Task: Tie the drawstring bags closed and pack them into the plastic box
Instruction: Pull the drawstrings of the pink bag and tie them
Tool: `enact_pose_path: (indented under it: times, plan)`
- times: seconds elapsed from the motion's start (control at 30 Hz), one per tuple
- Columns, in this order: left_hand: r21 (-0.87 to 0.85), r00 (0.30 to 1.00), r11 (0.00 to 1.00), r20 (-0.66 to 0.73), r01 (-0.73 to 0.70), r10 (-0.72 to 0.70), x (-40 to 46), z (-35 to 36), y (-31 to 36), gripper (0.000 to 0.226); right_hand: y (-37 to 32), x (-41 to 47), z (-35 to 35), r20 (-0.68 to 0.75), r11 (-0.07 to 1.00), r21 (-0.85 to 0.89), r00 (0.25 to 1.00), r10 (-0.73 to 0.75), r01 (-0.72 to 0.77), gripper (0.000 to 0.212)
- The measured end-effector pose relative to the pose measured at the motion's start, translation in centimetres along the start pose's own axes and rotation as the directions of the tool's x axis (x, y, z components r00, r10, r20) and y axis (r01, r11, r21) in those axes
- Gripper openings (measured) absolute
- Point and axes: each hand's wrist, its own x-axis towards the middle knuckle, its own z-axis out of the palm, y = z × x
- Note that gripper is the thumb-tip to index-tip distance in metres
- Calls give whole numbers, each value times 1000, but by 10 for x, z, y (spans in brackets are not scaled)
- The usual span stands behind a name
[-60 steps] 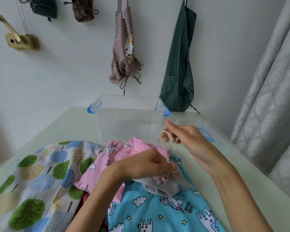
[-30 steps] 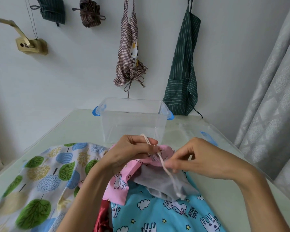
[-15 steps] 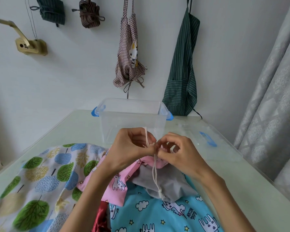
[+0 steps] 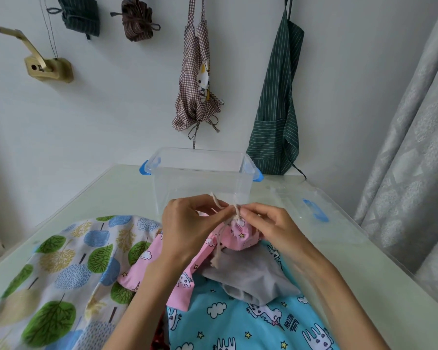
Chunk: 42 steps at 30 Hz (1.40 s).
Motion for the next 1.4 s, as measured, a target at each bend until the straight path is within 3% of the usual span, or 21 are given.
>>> enact_pose_path:
  times: [0.17,0.27,0.37,0.47,0.53,0.57,0.6,0.63,0.67,0.7,0.73,0.77,0.8,0.87,0.93,1.0,1.07,1.13,1.2,1.33,1.4]
  plan:
    - [-19,999,999,34,-28,29,0,1,6,9,1,1,4,46,936,339,995,85,-96,20]
    - [-82,993,997,122,14,-4,0,0,8,10,3,3,2,-59,954,296,996,64,-43,12]
    - [-66,981,996,190,57,-44,2,0,5,13,9,6,3,-303,976,-154,932,-197,156,4]
    - [-4,989,996,119,86,-85,6,-4,-3,22,15,8,0,-285,637,-726,731,-620,257,9]
    - [45,990,995,107,84,-88,9,-9,-4,26,26,11,-5,-177,408,-892,682,-710,193,12]
    - [74,990,994,111,78,-86,11,-12,-5,27,31,13,-5,-152,353,-922,694,-704,157,13]
    - [88,989,993,121,79,-89,12,-13,-6,27,36,14,-4,-162,371,-919,729,-665,134,12]
    - [80,985,992,139,93,-103,12,-14,-8,28,36,15,-2,-206,479,-868,785,-584,128,11]
    - [59,979,992,164,115,-123,12,-14,-10,29,32,14,0,-258,666,-734,850,-459,137,11]
    - [35,971,990,190,138,-142,11,-12,-12,29,26,13,-1,-282,874,-467,914,-292,135,10]
    - [16,964,988,214,156,-156,9,-9,-14,28,17,11,-1,-209,991,-103,972,-108,88,9]
    - [-4,959,986,233,169,-163,8,-7,-15,28,9,9,-3,-64,970,243,998,25,-9,6]
    - [-24,955,984,245,178,-167,7,-4,-15,26,5,7,-6,61,888,452,996,67,-87,6]
    - [-58,955,983,253,175,-155,7,-3,-14,22,2,6,-11,145,785,598,985,92,-162,20]
    - [-75,958,989,266,126,-102,8,-4,-13,23,4,9,-15,-11,878,454,985,174,-150,40]
    - [-62,954,994,294,85,-63,8,-4,-14,26,8,9,-16,-275,990,-79,957,90,-116,57]
    - [-33,950,997,307,76,-62,7,-2,-14,24,11,7,-17,-401,912,-402,911,-91,-86,62]
    - [-1,953,996,292,88,-84,8,-1,-16,24,11,5,-20,-353,913,-406,929,-109,-47,62]
    - [54,941,989,304,138,-148,10,-6,-21,30,10,3,-25,-216,949,-311,976,-11,-58,50]
    - [357,882,910,333,209,-333,19,-25,-26,48,13,2,-30,55,968,-243,995,84,-68,17]
    - [459,884,874,328,159,-333,29,-36,-25,41,20,2,-30,147,955,-289,982,116,-70,45]
